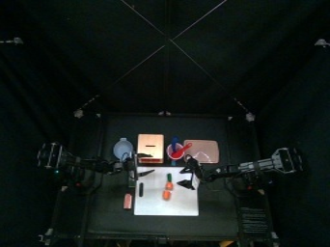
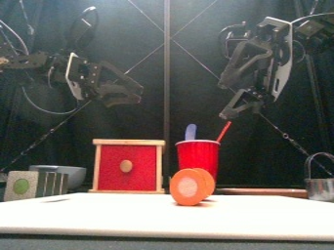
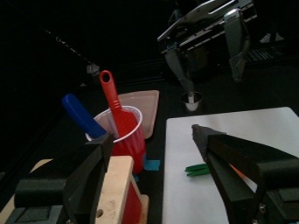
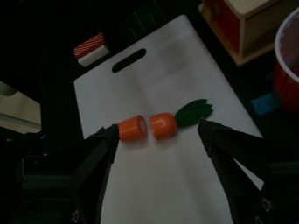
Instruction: Place carrot top in plate
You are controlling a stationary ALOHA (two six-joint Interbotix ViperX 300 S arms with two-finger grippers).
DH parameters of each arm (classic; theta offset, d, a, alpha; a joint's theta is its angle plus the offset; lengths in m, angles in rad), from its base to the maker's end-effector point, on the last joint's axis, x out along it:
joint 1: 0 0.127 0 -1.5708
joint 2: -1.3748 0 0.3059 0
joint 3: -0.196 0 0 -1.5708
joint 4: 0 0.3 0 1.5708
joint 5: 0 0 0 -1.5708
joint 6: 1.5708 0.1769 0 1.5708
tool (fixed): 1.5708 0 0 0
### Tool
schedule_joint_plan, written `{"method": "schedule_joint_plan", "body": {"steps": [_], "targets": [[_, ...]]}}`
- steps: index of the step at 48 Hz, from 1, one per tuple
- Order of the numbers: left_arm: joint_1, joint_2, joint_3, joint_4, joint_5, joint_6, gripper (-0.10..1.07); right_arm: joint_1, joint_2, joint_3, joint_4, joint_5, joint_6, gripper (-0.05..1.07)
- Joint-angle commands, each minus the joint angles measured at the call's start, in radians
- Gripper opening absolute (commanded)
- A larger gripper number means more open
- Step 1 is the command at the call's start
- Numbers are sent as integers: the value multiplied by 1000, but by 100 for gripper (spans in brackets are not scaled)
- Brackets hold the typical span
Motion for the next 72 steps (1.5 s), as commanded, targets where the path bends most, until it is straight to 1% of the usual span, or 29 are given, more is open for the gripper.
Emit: {"method": "schedule_joint_plan", "body": {"steps": [1,4,8,15,20,24,28,42,47,57,72], "targets": [[0,-11,-28,2,-5,3,102,-2,-23,-26,51,0,6,100],[0,-11,-28,0,-5,0,102,-5,-23,-29,115,2,6,100],[-3,-11,-26,-2,-5,-3,102,-12,-23,-31,232,9,6,100],[-5,-11,-25,-2,-5,-3,102,-11,-12,-17,494,55,-5,100],[-5,-11,-21,-2,-5,-2,102,-5,23,-21,641,126,6,100],[-5,-11,-18,-2,-5,0,102,-5,63,-48,749,184,0,100],[-2,-11,-18,-2,-5,3,102,-5,110,-92,833,233,-6,100],[0,-11,-20,-2,-5,3,102,-3,264,-239,969,337,2,100],[0,-11,-17,-2,-5,5,102,-2,314,-282,1006,348,-2,100],[0,-11,-17,-2,-5,3,102,8,403,-350,1040,354,5,100],[-23,-12,-15,2,-5,5,102,9,494,-420,1057,374,3,100]]}}
